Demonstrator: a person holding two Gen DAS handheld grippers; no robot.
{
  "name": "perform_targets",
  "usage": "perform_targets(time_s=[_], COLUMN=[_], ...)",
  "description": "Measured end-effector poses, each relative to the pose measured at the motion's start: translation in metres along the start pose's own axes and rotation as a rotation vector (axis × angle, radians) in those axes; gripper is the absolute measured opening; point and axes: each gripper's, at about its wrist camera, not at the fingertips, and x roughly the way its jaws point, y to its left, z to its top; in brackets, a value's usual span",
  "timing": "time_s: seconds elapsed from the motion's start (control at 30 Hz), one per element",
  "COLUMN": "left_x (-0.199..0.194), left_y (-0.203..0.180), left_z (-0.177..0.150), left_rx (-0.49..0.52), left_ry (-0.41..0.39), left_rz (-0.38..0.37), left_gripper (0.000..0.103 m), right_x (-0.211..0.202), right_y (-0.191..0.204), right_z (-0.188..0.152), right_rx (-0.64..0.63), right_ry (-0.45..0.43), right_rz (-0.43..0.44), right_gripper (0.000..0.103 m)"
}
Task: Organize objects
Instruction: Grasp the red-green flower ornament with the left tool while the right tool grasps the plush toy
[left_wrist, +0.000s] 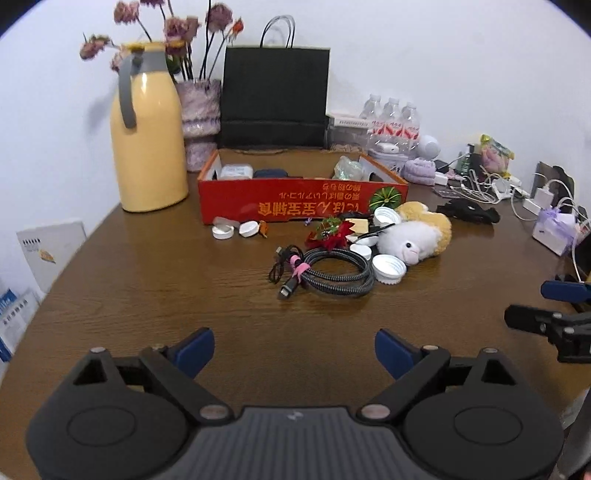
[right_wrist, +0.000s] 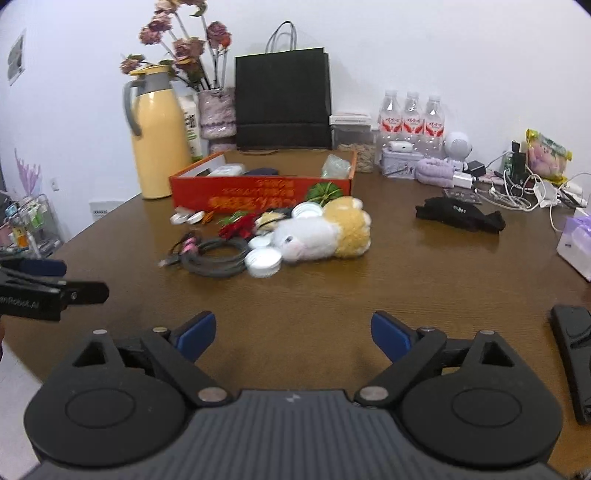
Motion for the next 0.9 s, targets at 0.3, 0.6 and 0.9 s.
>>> perform_targets(time_s=[0.3, 0.6, 0.9], left_x=[0.088, 0.181, 0.187], left_y=[-0.004, 0.006, 0.02], left_z=[0.07, 0.101, 0.093], left_rx=[-0.029, -0.154, -0.273], left_ry=[-0.047, 0.066, 0.115], left_rz=[-0.106, -0.214, -0.265], left_gripper=[0.087, 0.049, 0.032], right_x=[0.087, 0.176, 0.165], right_y=[-0.026, -0.047, -0.054], right_z=[0.065, 0.089, 0.078], right_rx=[-0.007, 0.05, 0.077], right_ry=[-0.026, 0.076, 0.12], right_rz=[-0.027, -0.067, -0.054], right_gripper=[0.093, 0.05, 0.05])
